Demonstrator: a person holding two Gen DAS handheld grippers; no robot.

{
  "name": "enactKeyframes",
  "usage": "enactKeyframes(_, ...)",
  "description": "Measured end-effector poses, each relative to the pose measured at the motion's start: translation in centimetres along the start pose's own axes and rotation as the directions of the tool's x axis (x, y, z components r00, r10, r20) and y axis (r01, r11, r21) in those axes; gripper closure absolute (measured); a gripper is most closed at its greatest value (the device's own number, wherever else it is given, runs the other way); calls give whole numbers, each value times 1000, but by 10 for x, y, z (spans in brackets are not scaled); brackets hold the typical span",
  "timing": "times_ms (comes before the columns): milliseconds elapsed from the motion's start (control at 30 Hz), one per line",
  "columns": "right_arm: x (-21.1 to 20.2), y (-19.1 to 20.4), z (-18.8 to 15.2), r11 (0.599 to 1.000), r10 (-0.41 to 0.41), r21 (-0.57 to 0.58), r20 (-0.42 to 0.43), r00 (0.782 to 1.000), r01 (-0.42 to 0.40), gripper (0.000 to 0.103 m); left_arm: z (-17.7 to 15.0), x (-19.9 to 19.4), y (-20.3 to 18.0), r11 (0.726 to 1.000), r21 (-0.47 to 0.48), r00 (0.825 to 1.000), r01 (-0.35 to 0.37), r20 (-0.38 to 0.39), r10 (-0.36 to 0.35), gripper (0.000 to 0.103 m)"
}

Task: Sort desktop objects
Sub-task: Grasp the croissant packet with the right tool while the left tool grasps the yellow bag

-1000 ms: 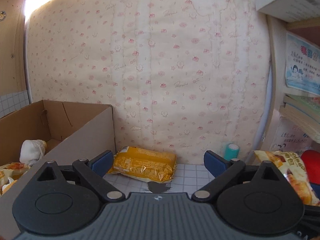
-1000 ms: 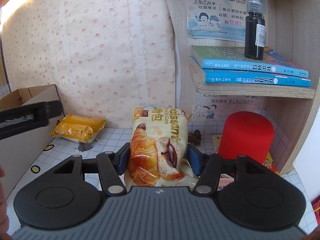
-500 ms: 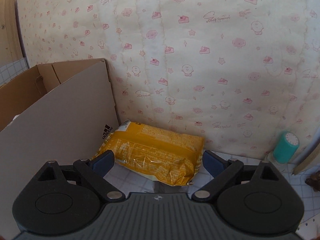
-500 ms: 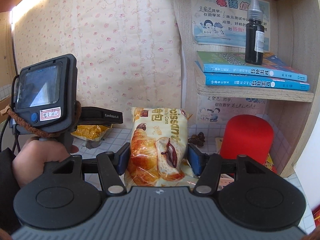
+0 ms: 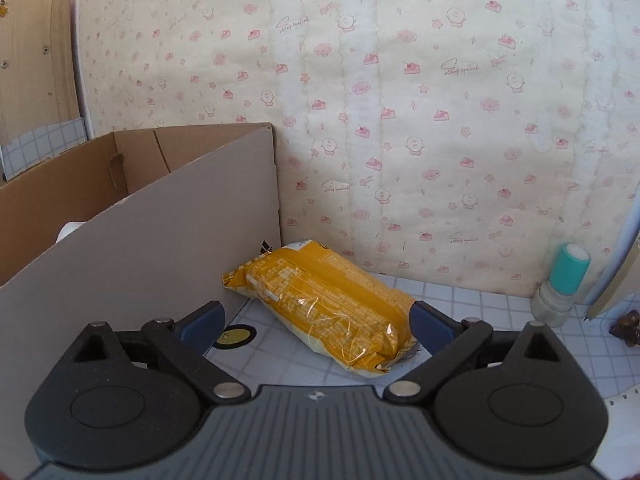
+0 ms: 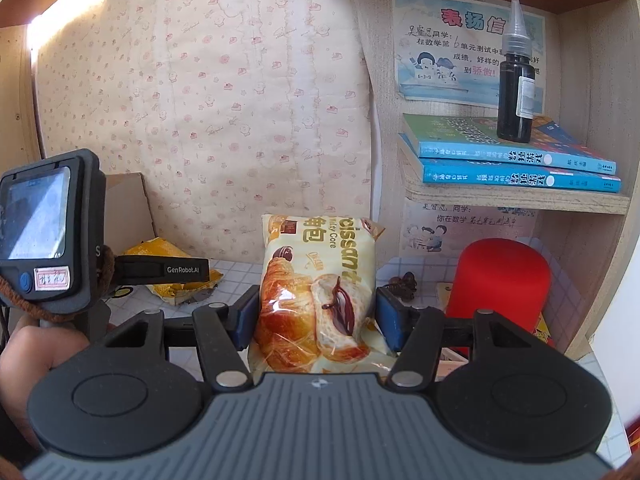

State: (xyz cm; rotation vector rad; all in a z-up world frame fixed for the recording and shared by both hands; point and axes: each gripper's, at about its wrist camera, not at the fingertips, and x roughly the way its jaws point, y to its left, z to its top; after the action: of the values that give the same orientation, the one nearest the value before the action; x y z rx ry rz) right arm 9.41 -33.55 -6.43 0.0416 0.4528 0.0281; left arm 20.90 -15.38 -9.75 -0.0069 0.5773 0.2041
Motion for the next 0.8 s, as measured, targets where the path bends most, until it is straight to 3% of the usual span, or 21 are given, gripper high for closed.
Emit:
enactKeyframes(233, 3, 3, 2, 999, 18, -31, -8, 1000, -19, 44, 19, 40, -22, 995, -48, 993, -84, -88, 79, 0)
enactKeyframes(367, 5, 1, 3, 999, 17, -34, -9, 1000, -17, 44, 20, 46, -17, 983, -130, 988, -128, -104, 115, 0)
enactKeyframes(533, 7, 0, 4, 999, 22, -39, -15, 1000, -22, 44, 21, 61, -5, 971, -227, 990, -73, -137, 43, 0)
enactKeyframes(633, 8, 1, 4, 999, 19, -36, -16, 1000, -20, 44, 21, 61, -3, 974, -227, 994, -11, -111, -14, 20)
enactKeyframes(800, 9, -1, 4, 1000, 11, -27, -16, 1000, -11, 44, 17, 52, -7, 983, -183, 998, 30, -44, -39, 33)
